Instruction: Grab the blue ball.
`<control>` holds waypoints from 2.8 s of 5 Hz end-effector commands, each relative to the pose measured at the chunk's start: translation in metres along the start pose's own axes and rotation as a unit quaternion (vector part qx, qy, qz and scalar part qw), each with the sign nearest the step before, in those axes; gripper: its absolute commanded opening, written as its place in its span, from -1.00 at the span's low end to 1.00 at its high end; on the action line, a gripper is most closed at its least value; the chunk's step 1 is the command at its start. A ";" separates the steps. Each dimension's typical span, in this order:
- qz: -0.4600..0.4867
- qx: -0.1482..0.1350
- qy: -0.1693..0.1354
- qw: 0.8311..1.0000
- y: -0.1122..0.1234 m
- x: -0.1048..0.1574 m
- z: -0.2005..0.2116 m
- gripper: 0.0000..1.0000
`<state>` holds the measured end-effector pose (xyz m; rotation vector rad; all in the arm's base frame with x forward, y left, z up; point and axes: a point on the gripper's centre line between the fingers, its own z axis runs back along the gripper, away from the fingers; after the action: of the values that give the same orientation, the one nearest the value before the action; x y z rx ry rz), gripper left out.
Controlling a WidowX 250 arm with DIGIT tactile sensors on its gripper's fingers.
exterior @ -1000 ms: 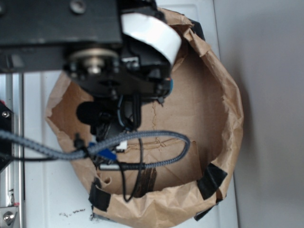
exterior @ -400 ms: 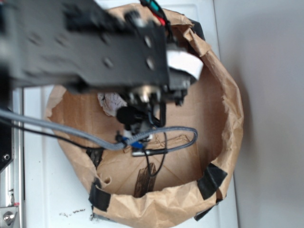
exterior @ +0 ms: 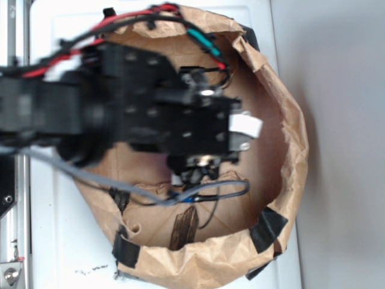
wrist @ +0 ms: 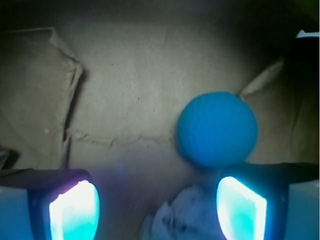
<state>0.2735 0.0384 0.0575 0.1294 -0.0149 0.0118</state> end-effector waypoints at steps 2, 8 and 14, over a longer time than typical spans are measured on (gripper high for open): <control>0.047 0.028 -0.019 0.998 0.030 0.045 -0.007 1.00; 0.029 0.065 0.007 0.997 0.017 0.012 -0.041 -1.00; 0.067 -0.039 -0.038 0.996 0.035 0.024 0.061 -1.00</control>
<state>0.2913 0.0511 0.0975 0.0390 -0.0119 0.1118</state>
